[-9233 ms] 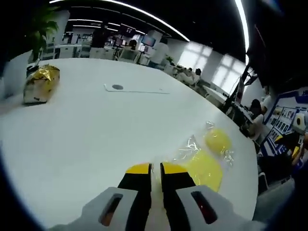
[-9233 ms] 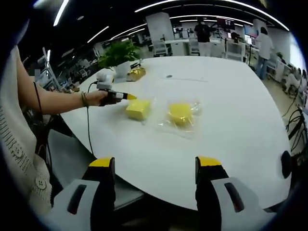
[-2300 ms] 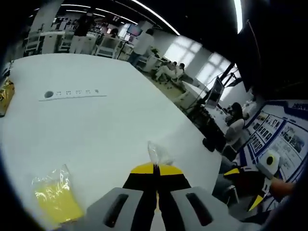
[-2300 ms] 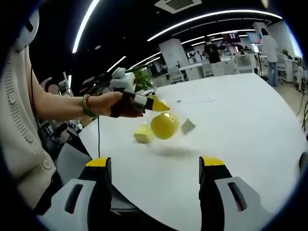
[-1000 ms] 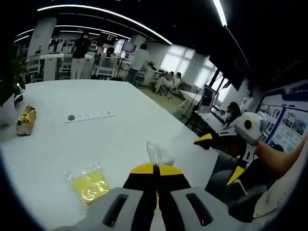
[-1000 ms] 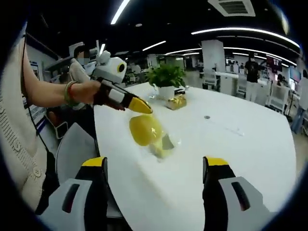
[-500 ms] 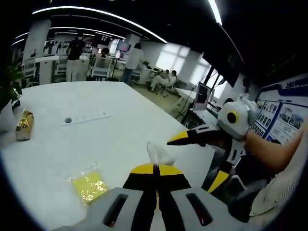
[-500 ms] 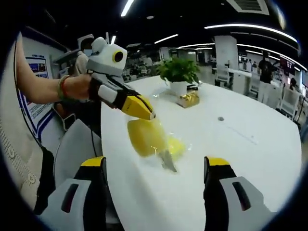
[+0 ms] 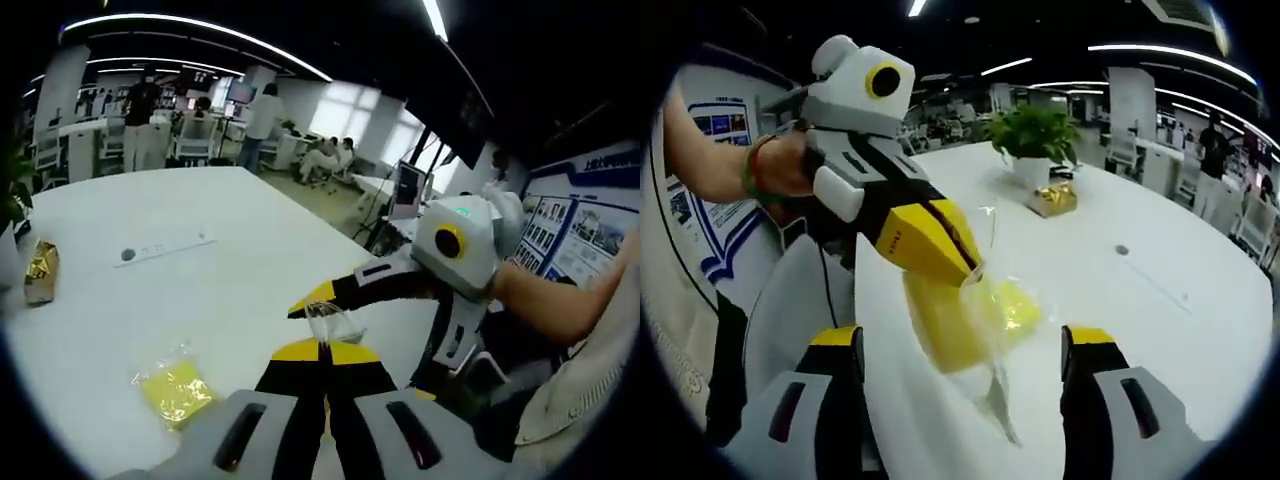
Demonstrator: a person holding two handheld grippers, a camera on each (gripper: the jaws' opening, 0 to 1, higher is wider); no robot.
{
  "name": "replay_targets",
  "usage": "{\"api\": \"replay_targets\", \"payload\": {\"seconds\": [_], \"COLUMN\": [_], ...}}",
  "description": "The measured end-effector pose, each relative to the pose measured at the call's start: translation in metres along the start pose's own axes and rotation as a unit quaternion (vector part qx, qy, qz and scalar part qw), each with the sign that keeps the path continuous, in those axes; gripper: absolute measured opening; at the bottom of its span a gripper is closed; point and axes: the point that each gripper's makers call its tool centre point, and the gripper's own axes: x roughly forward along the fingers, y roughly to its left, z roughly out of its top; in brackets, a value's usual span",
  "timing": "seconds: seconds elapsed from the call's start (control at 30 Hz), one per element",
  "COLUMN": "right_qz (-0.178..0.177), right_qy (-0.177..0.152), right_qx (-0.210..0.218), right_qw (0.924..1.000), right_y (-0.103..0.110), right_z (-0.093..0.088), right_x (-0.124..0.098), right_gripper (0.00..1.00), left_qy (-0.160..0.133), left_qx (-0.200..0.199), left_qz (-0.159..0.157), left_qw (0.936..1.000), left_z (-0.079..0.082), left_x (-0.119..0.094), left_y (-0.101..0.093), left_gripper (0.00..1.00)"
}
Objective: Compare the silicone blocks by pressing each to a similar depth, holding the contact briefly, and releasing to observe deformation and rebound differences across the visible hardness samples.
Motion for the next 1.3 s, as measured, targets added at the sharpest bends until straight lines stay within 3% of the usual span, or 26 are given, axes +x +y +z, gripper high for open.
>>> {"api": "replay_targets", "payload": {"seconds": [0.53, 0.77, 1.13, 1.3], "right_qz": [0.028, 0.039, 0.043, 0.043], "right_qy": [0.003, 0.007, 0.006, 0.010], "right_qx": [-0.008, -0.011, -0.066, -0.060], "right_qw": [0.9996, 0.9992, 0.9969, 0.9972], "right_y": [0.004, 0.005, 0.008, 0.009], "right_z": [-0.001, -0.003, -0.005, -0.007], "right_x": [0.014, 0.015, 0.019, 0.020], "right_gripper": [0.55, 0.38, 0.22, 0.16], "left_qy": [0.016, 0.022, 0.030, 0.032], "left_qx": [0.017, 0.031, 0.044, 0.050], "left_qz": [-0.014, -0.024, -0.041, -0.041], "left_qw": [0.9996, 0.9990, 0.9977, 0.9974], "left_z": [-0.002, -0.003, -0.008, -0.009], "left_x": [0.006, 0.006, 0.005, 0.006], "left_y": [-0.005, -0.010, -0.016, -0.015], "left_gripper": [0.00, 0.00, 0.00, 0.00]}}
